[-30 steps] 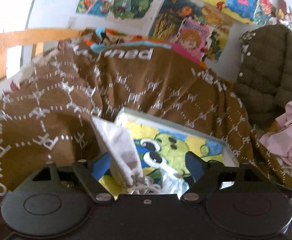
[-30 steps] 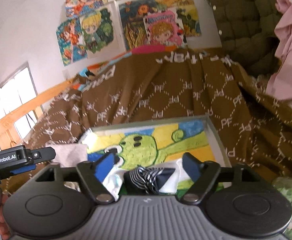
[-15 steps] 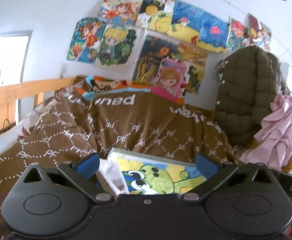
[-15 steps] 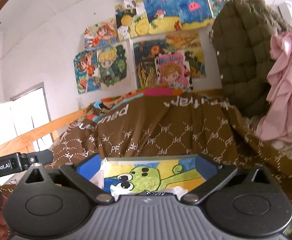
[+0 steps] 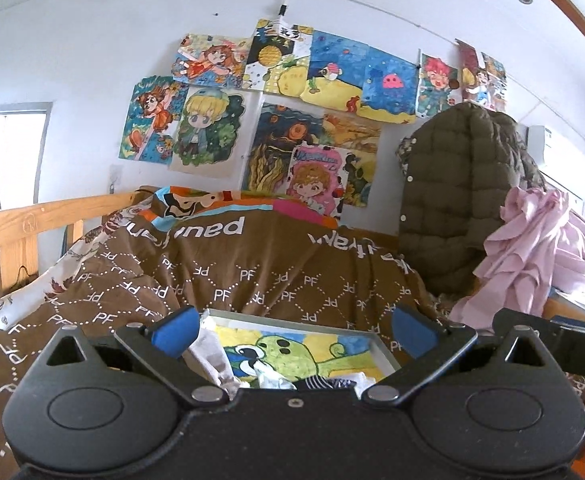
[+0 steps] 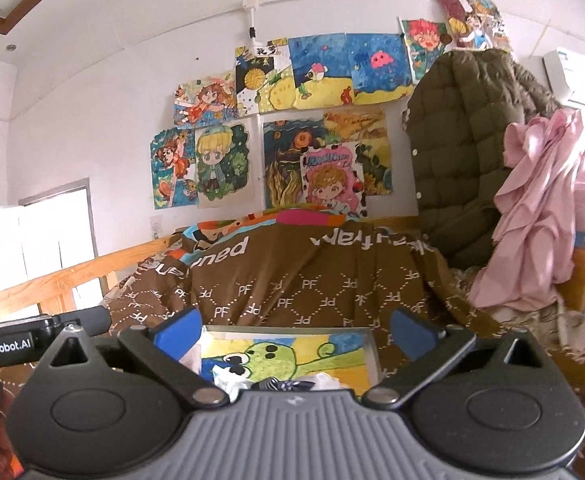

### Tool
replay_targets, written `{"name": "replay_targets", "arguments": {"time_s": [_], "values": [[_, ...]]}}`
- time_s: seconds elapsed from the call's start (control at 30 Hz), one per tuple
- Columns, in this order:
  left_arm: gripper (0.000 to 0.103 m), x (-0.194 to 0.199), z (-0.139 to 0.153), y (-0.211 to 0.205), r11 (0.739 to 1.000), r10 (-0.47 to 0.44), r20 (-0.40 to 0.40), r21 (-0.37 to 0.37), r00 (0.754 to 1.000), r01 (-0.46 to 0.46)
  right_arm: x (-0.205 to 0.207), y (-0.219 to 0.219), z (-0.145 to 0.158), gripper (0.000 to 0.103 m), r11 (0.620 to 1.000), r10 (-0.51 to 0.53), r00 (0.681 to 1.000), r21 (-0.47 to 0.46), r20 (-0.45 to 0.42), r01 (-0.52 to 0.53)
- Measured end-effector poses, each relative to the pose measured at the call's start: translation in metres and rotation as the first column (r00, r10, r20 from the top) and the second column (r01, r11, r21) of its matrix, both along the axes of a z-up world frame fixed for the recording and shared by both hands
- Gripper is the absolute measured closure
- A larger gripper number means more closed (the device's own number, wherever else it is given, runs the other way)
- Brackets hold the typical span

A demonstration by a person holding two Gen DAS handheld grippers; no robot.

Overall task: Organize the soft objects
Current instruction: 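Lift both tools away from the tray and move back over the pile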

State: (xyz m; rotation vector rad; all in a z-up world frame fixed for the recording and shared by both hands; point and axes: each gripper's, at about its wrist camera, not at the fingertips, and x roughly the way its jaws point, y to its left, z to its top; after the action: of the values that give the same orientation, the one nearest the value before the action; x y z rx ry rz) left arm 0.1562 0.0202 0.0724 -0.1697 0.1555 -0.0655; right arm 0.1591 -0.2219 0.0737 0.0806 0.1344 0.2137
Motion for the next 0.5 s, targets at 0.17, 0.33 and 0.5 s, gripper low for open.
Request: {"name": "replay_targets", "arguments": {"time_s": [0.17,0.33,0.5], "values": [[0.001,-0.024,-0.007,-0.007,1.000,-0.002,-0.005,0.022,1.000,0.002,-0.022,-0.009,-0.005,0.000,1.000,-0.021,1.000,-0.007,-0.010,0.021],[0.001,-0.040,-0.013,-0.012,1.000,-0.009,-0.023,0.025,1.000,0.010,-0.042,-0.018,-0.011,0.000,0.999,-0.044,0.999,-0.015,-0.031,0.043],[0.001,-0.052,-0.019,-0.019,0.999,-0.023,-0.045,0.035,0.999,0.024,-0.058,-0.025,-0.018,0.000,0.998,-0.061,0.996,-0.026,-0.057,0.060]]}}
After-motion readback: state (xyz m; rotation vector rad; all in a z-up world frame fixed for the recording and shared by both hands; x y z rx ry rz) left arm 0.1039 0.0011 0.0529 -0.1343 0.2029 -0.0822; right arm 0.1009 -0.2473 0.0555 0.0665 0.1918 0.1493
